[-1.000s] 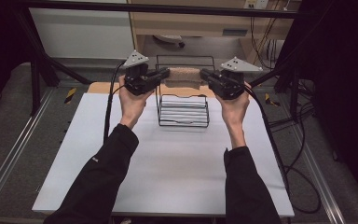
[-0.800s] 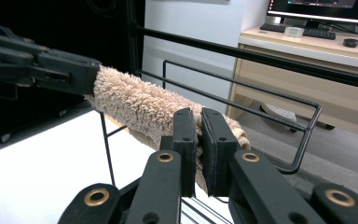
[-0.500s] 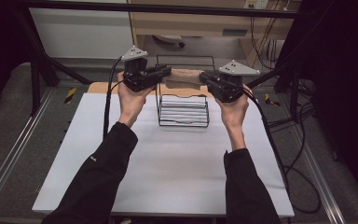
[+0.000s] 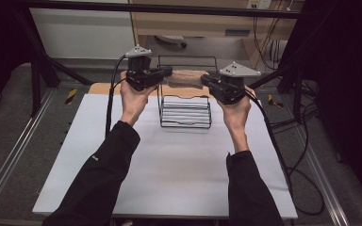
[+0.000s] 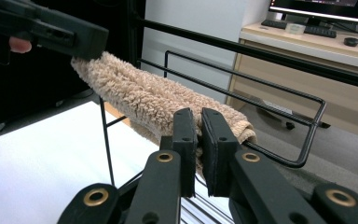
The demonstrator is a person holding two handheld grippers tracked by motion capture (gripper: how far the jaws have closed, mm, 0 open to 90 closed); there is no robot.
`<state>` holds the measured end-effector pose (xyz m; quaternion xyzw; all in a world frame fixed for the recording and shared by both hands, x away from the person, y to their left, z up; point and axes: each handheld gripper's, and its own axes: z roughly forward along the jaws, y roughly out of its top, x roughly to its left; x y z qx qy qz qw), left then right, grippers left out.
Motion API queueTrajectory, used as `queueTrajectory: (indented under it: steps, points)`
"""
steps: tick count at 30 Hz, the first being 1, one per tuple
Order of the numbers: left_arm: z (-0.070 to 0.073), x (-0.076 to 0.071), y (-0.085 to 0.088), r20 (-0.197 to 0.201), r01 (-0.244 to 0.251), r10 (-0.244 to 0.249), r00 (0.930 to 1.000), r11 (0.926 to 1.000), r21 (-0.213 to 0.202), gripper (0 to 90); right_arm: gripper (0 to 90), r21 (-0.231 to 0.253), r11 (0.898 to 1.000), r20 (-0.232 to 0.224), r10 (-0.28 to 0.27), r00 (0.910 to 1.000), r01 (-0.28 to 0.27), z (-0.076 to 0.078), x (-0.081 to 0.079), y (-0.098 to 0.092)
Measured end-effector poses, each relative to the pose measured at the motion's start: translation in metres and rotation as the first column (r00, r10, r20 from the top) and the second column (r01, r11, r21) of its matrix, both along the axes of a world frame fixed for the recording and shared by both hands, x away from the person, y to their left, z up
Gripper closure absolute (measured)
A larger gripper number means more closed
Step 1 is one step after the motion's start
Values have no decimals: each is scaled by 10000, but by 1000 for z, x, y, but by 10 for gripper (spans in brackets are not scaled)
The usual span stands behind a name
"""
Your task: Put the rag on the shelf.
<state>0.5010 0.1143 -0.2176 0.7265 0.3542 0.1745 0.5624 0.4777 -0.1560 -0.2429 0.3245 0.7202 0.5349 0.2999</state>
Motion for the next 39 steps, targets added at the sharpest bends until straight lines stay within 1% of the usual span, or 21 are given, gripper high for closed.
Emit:
queueTrajectory:
  steps: [1,6,12,13,17,20,21,22,23,25,26,27,28,29,30,31,32,33,34,35,39]
  points:
    - [-2,-2,1,-77,96,-95,9999,9999,86,860,841,27,10000,-31,16,10000,-16,0,0,0]
    - [-9,-5,1,-158,208,-203,9997,9994,267,865,823,73,10000,-201,44,9998,-42,0,0,0]
    - [-17,-5,-1,-199,232,-219,9996,9973,690,871,787,-166,9998,-460,46,9989,-54,-2,0,0]
    - [-18,-5,-2,-277,276,-257,9993,9972,692,873,779,-105,9999,-483,73,9988,-78,-3,0,0]
    - [-21,-4,-2,-253,202,-184,9995,9971,729,880,743,121,9997,-661,241,9975,-233,-6,-1,-6]
    - [-23,-3,-3,-343,240,-216,9992,9972,706,882,726,233,9993,-657,307,9974,-292,-6,-3,-9]
    - [-24,-3,-4,-377,256,-228,9990,9969,751,882,715,407,9985,-566,380,9977,-357,-4,-4,-11]
    - [-24,-3,-4,-377,256,-228,9990,9969,751,882,715,407,9985,-566,380,9977,-357,-4,-4,-11]
    - [-26,-2,-4,-337,219,-191,9993,9960,861,882,727,608,9972,-552,464,9974,-430,-3,-4,-12]
    - [-28,-2,-5,-397,255,-222,9990,9961,841,881,781,649,9967,-729,545,9959,-498,-2,-4,-12]
    - [-28,-2,-5,-397,255,-222,9990,9961,841,880,781,649,9967,-729,545,9959,-498,-2,-4,-12]
    - [-29,-2,-5,-409,260,-225,9989,9958,873,878,846,565,9971,-1040,574,9929,-517,-4,-3,-10]
    - [-30,-2,-5,-409,254,-218,9989,9956,898,878,846,565,9971,-1040,574,9929,-517,-4,-3,-10]
    - [-32,-1,-5,-462,263,-221,9987,9953,933,871,873,464,9974,-1280,611,9899,-556,-8,0,-8]
    - [-32,-1,-5,-462,263,-221,9987,9953,933,864,873,464,9974,-1280,611,9899,-556,-8,0,-8]
    - [-34,-1,-5,-465,262,-217,9987,9948,980,858,884,295,9984,-1458,524,9879,-486,-13,2,-6]
    - [-35,-1,-5,-448,276,-231,9987,9942,1036,858,884,295,9984,-1458,524,9879,-486,-13,2,-6]
    - [-37,-1,-5,-427,258,-209,9989,9928,1167,842,887,232,9989,-1513,443,9875,-413,-17,5,-5]
    - [-37,-1,-5,-427,258,-209,9989,9928,1167,839,887,232,9989,-1513,443,9875,-413,-17,5,-5]
    - [-39,0,-6,-427,228,-175,9989,9917,1262,837,888,226,9993,-1603,317,9866,-285,-21,9,-5]
    - [-40,3,-7,-374,133,-87,9993,9919,1262,836,887,291,9995,-1616,125,9868,-79,-25,15,-5]
